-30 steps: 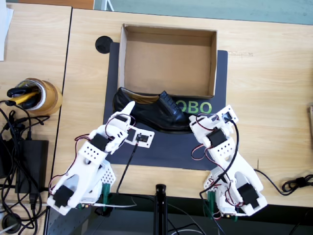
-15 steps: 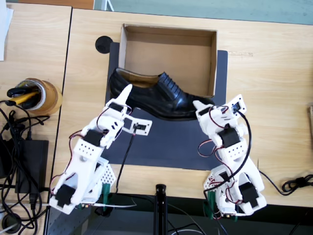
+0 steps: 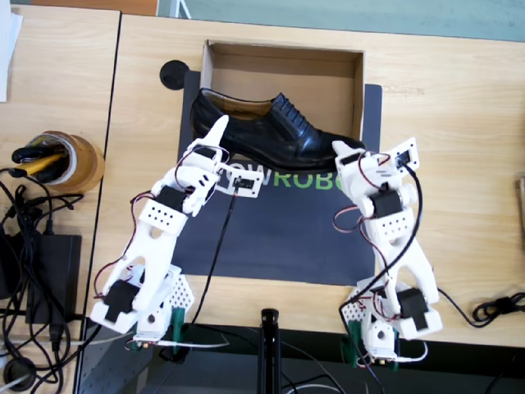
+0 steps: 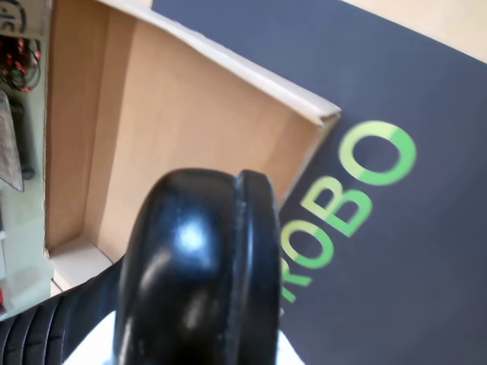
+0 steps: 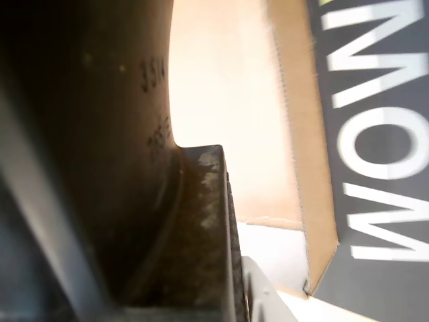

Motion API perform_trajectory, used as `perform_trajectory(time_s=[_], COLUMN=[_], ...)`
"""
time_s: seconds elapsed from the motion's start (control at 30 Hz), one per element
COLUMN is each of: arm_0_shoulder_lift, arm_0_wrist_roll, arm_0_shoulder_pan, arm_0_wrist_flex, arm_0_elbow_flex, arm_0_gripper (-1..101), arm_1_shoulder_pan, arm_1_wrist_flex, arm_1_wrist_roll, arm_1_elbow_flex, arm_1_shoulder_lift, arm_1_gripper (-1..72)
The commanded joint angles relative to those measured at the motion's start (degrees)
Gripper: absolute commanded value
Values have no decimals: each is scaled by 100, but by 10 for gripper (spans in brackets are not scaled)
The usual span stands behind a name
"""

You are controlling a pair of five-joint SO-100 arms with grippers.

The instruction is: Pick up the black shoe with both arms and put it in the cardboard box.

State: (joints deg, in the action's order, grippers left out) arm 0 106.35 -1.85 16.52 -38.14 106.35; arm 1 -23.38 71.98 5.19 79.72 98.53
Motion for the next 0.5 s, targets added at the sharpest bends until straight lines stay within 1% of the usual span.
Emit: perform_trajectory(time_s=[0.0,0.17,0.47], arm_0_shoulder_lift=[-97,-747,-2057], arm_0_wrist_roll=[-167,-176,-193], arm_0_shoulder_pan=[-448,-562,-668], arm_0_wrist_flex=[264,492,571], arm_0_elbow_flex=[-765,-1178,-2452], arm_0_gripper=[52,52,48], arm_1_shoulder_pan=[299,404,571], arm_1_wrist_flex=[-176,-492,-554], arm_1_wrist_roll=[44,44,97], arm_1_elbow_flex=[-325,-527,-1960], arm_1_shoulder_lift=[-62,-501,-1863], arm_1_gripper=[-1,-1,-1])
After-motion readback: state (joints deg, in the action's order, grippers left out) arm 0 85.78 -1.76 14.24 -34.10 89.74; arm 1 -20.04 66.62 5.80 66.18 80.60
